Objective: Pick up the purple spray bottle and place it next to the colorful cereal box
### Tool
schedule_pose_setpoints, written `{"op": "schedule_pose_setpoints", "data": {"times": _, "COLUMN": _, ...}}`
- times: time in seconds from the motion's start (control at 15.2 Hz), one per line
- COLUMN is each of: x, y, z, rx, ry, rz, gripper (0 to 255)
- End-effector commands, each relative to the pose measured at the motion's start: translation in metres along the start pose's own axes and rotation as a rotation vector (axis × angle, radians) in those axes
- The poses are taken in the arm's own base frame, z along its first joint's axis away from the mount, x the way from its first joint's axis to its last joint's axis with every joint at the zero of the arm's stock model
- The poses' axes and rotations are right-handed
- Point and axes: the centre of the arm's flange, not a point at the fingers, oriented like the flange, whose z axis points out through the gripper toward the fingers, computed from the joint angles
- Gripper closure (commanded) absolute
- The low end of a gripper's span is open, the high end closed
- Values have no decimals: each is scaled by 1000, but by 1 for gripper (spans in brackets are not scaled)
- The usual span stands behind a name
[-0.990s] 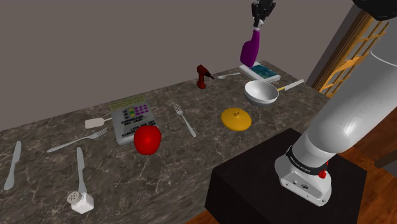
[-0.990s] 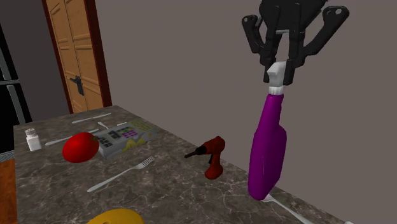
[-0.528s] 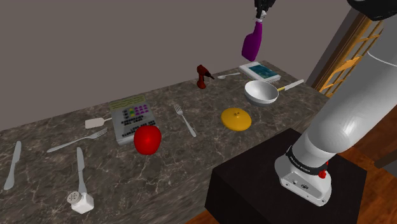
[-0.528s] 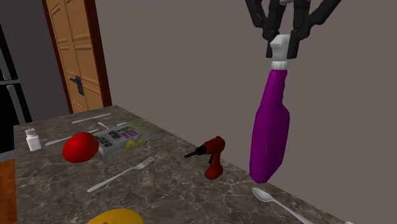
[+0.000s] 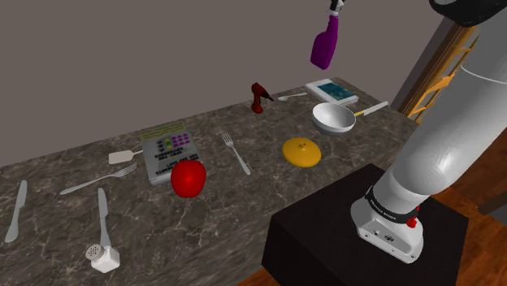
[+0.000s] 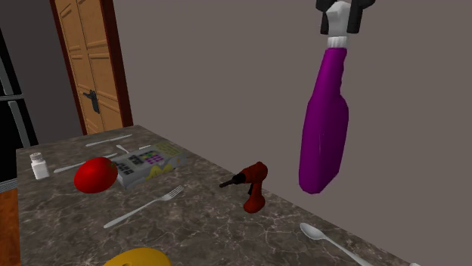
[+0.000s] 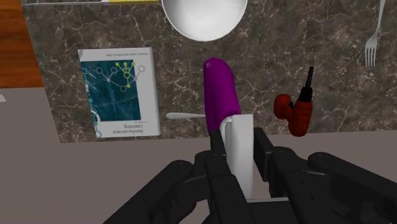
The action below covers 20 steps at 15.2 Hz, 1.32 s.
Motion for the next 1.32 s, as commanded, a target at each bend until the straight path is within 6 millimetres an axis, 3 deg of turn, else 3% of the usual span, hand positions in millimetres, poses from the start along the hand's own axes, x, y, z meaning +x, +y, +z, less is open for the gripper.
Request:
{"op": "schedule_pose_setpoints", "data": {"times": 0.0, "x": 1, "y": 0, "z": -11, "rx": 0, "ry": 0, "rz": 0, "gripper": 255}}
{"op": "schedule_pose_setpoints", "data": {"times": 0.79, "x": 2, "y": -1, "z": -73, "rx": 0, "ry": 0, "rz": 0, "gripper": 255}}
{"op": "schedule_pose_setpoints", "data": {"times": 1.25, "x": 3, "y": -88, "z": -41, "rx": 0, "ry": 0, "rz": 0, "gripper": 255}}
